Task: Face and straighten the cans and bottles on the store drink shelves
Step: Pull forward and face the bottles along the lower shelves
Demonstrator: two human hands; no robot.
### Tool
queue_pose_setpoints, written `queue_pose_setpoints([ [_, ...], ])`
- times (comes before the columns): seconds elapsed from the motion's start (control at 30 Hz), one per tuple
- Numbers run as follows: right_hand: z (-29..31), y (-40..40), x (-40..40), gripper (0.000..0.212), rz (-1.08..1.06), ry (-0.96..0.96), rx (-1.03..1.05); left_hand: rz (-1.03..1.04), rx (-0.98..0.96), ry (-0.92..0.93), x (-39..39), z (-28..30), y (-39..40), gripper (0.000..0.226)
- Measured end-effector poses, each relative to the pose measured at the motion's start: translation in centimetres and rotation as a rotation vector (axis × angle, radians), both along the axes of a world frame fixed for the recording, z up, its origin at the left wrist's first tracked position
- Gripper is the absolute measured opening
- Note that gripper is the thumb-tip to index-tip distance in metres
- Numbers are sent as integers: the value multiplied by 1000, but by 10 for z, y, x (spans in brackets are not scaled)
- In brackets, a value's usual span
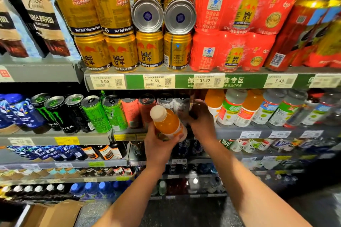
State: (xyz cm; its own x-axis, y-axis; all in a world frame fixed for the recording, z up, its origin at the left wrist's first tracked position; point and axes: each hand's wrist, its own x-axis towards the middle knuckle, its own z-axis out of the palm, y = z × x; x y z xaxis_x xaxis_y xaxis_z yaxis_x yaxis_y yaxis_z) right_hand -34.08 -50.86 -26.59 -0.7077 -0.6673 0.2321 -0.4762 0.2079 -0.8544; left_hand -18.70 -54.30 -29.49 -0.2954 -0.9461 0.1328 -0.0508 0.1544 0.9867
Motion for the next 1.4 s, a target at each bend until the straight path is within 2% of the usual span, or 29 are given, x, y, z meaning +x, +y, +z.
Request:
queue_pose_setpoints([
  [0.07, -1, 13, 0, 12, -40, -31, -46, -20, -21, 14, -7, 1, 3, 69],
  [0.17, -8, 32, -4, 15, -90, -132, -156, -24, -26, 37, -22, 3, 12, 68],
  [0.23, -12, 44, -11, 13, -138, -125, -212, -16, 5, 41, -35, 3, 20, 64],
  [0.3, -10, 56, -21, 23, -219, -120, -244, 3, 38, 34, -48, 5, 27, 65],
  [0.43, -10, 77, -51, 16, -272, -109, -201, 121, -11, 14, -76, 4, 39, 60],
  [0.57, -15, 90, -79, 16, -212, -126, -213, 238, 29, -3, -103, 0, 47, 48],
  [0.63, -18, 96, -90, 17, -140, -131, -208, 262, 47, -12, -117, -1, 46, 50],
  [0.73, -22, 105, -103, 18, -47, -91, -184, 406, 49, -49, -137, -3, 44, 84],
  [0.8, -28, 109, -110, 18, -16, -72, -188, 489, 26, -83, -148, -1, 47, 93],
  [0.93, -35, 114, -120, 26, 22, -110, -164, 561, -42, -118, -159, 3, 56, 82],
  [1.17, -30, 117, -125, 21, 66, -128, -118, 552, -106, -177, -171, 10, 58, 82],
  [1.4, -17, 114, -127, 12, 16, -102, -171, 603, -105, -239, -176, 1, 56, 78],
])
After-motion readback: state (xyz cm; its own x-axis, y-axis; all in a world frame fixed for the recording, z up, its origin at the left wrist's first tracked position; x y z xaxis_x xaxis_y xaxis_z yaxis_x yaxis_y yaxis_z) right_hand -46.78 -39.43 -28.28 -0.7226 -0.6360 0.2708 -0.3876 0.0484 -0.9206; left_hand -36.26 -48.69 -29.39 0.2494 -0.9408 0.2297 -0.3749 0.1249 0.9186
